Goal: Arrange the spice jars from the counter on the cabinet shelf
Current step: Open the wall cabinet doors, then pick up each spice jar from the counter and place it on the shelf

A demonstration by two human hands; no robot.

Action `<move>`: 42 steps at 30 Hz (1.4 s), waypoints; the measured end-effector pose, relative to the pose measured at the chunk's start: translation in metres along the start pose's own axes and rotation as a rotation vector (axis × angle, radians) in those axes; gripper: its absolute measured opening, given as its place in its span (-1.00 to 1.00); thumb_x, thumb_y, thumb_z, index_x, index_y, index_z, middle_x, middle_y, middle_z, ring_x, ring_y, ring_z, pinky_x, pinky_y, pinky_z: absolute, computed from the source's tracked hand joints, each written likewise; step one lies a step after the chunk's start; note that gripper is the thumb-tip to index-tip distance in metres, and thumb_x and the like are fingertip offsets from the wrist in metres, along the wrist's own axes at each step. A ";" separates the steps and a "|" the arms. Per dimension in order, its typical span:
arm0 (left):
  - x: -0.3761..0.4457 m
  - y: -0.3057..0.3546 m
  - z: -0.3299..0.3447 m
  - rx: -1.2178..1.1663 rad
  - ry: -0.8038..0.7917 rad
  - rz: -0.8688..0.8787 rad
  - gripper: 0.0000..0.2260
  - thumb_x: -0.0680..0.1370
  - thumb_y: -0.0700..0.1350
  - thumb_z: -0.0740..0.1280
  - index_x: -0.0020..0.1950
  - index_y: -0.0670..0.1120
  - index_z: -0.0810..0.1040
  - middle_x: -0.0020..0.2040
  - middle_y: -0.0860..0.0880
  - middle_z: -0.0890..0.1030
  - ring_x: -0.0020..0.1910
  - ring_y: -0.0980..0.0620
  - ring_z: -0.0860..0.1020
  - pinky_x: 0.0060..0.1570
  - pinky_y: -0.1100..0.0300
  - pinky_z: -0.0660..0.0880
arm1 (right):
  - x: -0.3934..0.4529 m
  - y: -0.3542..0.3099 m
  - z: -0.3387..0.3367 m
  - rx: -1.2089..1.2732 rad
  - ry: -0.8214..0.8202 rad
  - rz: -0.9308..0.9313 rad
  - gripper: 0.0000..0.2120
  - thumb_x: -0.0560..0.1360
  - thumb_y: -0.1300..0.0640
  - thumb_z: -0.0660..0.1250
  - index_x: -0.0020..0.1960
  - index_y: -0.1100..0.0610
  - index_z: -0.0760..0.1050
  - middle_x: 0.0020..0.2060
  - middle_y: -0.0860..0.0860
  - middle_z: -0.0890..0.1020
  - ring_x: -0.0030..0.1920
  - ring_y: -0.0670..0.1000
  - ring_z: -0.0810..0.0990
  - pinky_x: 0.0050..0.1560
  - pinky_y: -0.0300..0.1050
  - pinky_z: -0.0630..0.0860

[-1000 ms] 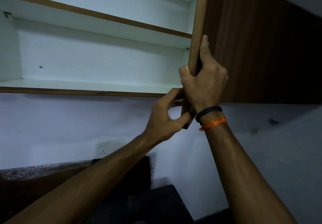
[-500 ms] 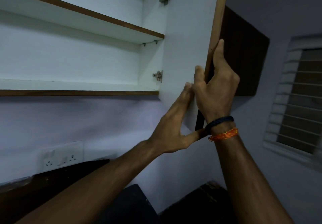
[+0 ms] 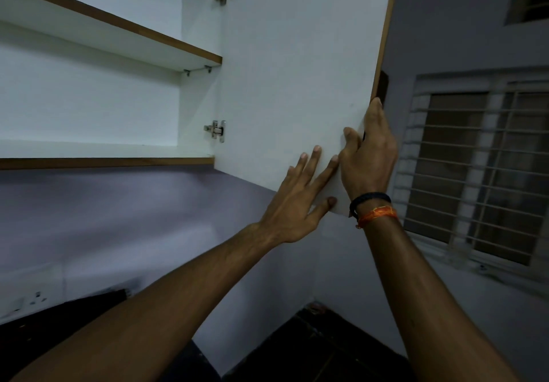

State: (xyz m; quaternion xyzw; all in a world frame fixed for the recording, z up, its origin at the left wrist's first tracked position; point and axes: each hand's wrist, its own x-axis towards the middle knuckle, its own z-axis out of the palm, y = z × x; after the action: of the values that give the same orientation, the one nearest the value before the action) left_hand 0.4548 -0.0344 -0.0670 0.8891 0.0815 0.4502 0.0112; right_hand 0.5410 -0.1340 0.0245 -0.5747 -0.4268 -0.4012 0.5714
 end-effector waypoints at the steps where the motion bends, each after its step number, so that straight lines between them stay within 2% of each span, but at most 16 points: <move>1: 0.004 0.000 0.004 0.015 -0.017 0.005 -0.36 0.68 0.13 0.15 0.64 0.10 -0.15 0.65 -0.01 -0.24 0.62 -0.07 -0.24 0.56 -0.26 -0.05 | 0.001 0.007 0.001 -0.032 -0.004 -0.003 -0.42 0.58 0.29 0.29 0.54 0.26 0.17 0.50 0.17 0.30 0.47 0.06 0.33 0.33 -0.45 0.08; 4: 0.016 0.001 0.014 0.062 -0.067 0.003 -0.34 0.67 0.12 0.17 0.65 0.08 -0.15 0.64 -0.04 -0.26 0.62 -0.12 -0.24 0.56 -0.26 -0.07 | 0.002 0.023 0.005 -0.115 -0.041 -0.020 -0.38 0.58 0.32 0.27 0.56 0.24 0.10 0.55 0.15 0.20 0.46 0.06 0.33 0.29 -0.42 0.09; 9: 0.032 -0.006 0.031 0.102 -0.093 -0.030 -0.37 0.68 0.05 0.17 0.64 0.12 -0.14 0.64 -0.05 -0.29 0.60 -0.21 -0.27 0.53 -0.33 -0.10 | 0.007 0.048 0.009 -0.247 -0.145 -0.086 -0.34 0.58 0.33 0.26 0.58 0.26 0.01 0.57 0.18 0.10 0.26 0.12 0.52 0.15 -0.16 0.47; 11: 0.035 -0.010 0.039 0.111 -0.074 -0.030 -0.37 0.69 0.03 0.15 0.63 0.15 -0.17 0.63 -0.03 -0.31 0.59 -0.22 -0.29 0.52 -0.36 -0.12 | 0.009 0.054 0.010 -0.304 -0.192 -0.126 -0.31 0.55 0.35 0.29 0.57 0.27 0.03 0.57 0.21 0.04 0.34 0.16 0.47 0.10 -0.12 0.52; 13: 0.035 -0.014 0.045 0.099 -0.036 -0.047 -0.39 0.70 0.07 0.11 0.63 0.18 -0.20 0.63 -0.03 -0.32 0.59 -0.21 -0.30 0.52 -0.35 -0.14 | 0.008 0.058 0.012 -0.384 -0.231 -0.175 -0.31 0.51 0.41 0.27 0.56 0.28 0.06 0.57 0.24 -0.02 0.50 0.20 0.26 0.08 -0.14 0.54; 15: 0.034 -0.020 0.051 0.071 -0.005 -0.128 -0.38 0.68 0.17 0.08 0.61 0.22 -0.25 0.61 -0.02 -0.37 0.59 -0.20 -0.32 0.53 -0.32 -0.18 | 0.005 0.062 0.013 -0.454 -0.247 -0.206 -0.34 0.50 0.47 0.15 0.56 0.31 0.05 0.56 0.28 -0.03 0.56 0.22 0.07 0.26 -0.07 0.50; 17: 0.034 -0.027 0.053 0.062 0.004 -0.192 -0.35 0.66 0.23 0.07 0.58 0.25 -0.30 0.58 0.02 -0.43 0.58 -0.18 -0.34 0.53 -0.28 -0.21 | 0.002 0.065 0.013 -0.535 -0.269 -0.266 -0.34 0.47 0.47 0.06 0.55 0.36 0.00 0.55 0.31 -0.02 0.57 0.24 -0.03 0.48 0.13 0.25; 18: 0.034 -0.031 0.053 0.065 -0.002 -0.197 -0.35 0.66 0.23 0.07 0.57 0.27 -0.33 0.56 0.04 -0.45 0.58 -0.18 -0.35 0.53 -0.28 -0.20 | 0.001 0.067 0.014 -0.571 -0.282 -0.284 -0.33 0.46 0.45 0.03 0.56 0.36 -0.04 0.55 0.32 -0.04 0.57 0.24 -0.08 0.52 0.17 0.12; 20: 0.035 -0.032 0.052 0.070 -0.019 -0.186 -0.33 0.66 0.22 0.09 0.54 0.30 -0.36 0.55 0.06 -0.46 0.58 -0.17 -0.35 0.53 -0.28 -0.19 | -0.001 0.070 0.014 -0.611 -0.301 -0.288 -0.32 0.47 0.38 0.01 0.56 0.35 -0.11 0.56 0.30 -0.10 0.57 0.23 -0.15 0.54 0.19 0.00; 25: 0.037 -0.032 0.047 0.083 -0.066 -0.191 -0.32 0.67 0.18 0.13 0.55 0.27 -0.35 0.57 0.04 -0.44 0.58 -0.17 -0.34 0.53 -0.30 -0.16 | -0.001 0.073 0.015 -0.652 -0.332 -0.285 -0.33 0.54 0.28 0.03 0.56 0.34 -0.19 0.56 0.28 -0.16 0.57 0.22 -0.21 0.54 0.20 -0.03; 33: 0.033 -0.029 0.016 0.160 -0.217 -0.166 -0.34 0.68 0.14 0.12 0.61 0.17 -0.27 0.62 -0.06 -0.34 0.60 -0.22 -0.25 0.52 -0.30 -0.09 | -0.004 0.060 0.012 -0.703 -0.348 -0.260 -0.28 0.48 0.27 0.07 0.56 0.34 -0.17 0.56 0.29 -0.14 0.57 0.24 -0.19 0.52 0.25 -0.06; 39: 0.004 -0.039 -0.017 0.224 -0.277 -0.175 -0.34 0.67 0.11 0.16 0.64 0.12 -0.17 0.64 -0.07 -0.26 0.61 -0.22 -0.17 0.53 -0.25 -0.08 | -0.021 0.027 0.018 -0.755 -0.353 -0.226 -0.23 0.39 0.20 0.19 0.53 0.37 0.02 0.54 0.35 -0.04 0.56 0.30 -0.12 0.51 0.30 -0.03; 42: -0.017 -0.047 -0.036 0.248 -0.316 -0.214 -0.38 0.68 0.11 0.14 0.65 0.08 -0.12 0.65 -0.07 -0.22 0.62 -0.20 -0.14 0.56 -0.24 -0.05 | -0.040 0.012 0.030 -0.686 -0.375 -0.295 -0.29 0.39 0.20 0.20 0.50 0.37 0.16 0.54 0.33 0.05 0.56 0.30 -0.09 0.52 0.30 -0.05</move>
State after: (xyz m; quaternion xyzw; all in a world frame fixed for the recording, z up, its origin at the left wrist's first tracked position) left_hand 0.4093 0.0073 -0.0637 0.9294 0.2275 0.2882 -0.0380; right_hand 0.5386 -0.1051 -0.0179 -0.7274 -0.4429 -0.4863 0.1955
